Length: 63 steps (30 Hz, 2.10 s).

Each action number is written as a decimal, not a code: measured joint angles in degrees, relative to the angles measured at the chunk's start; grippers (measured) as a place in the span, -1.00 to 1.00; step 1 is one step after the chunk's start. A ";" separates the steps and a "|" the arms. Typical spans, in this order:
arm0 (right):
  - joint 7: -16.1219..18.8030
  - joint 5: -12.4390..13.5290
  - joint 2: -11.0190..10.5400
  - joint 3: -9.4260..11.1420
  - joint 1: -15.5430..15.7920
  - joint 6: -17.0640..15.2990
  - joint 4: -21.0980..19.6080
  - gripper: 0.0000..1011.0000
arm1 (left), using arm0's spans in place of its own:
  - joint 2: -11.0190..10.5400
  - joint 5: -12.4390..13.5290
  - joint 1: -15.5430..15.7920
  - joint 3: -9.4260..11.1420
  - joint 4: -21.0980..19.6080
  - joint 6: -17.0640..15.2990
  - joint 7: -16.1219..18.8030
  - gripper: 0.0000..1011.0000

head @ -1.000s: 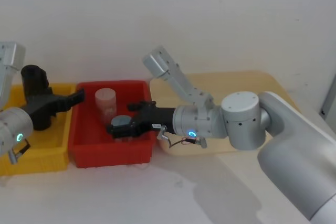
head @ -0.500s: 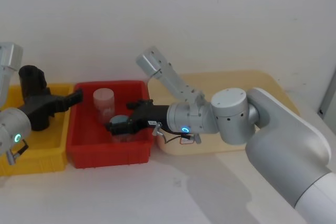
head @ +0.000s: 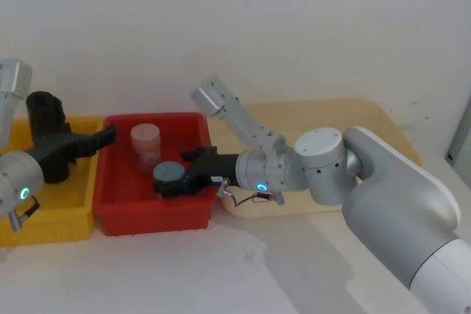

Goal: Pick up the garbage bag with the one hand and transfer it to the other hand.

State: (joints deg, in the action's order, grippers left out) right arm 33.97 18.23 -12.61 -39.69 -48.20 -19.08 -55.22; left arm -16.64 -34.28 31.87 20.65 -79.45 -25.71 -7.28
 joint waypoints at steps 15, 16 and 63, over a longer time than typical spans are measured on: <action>0.52 -0.04 0.69 1.07 0.73 2.00 0.07 0.52 | 0.00 0.00 0.00 0.00 0.00 0.00 0.00 0.98; 0.43 -0.02 0.77 1.21 0.80 2.06 0.00 0.48 | 0.00 0.00 0.00 0.00 0.00 0.00 0.00 0.98; 0.24 4.98 -0.46 4.59 4.90 -0.63 -6.91 0.86 | 0.00 0.00 0.00 0.00 0.00 0.00 0.00 0.98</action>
State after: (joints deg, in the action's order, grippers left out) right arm 34.21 23.20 -13.07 -35.09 -43.30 -19.71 -62.13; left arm -16.64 -34.28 31.88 20.65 -79.45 -25.70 -7.28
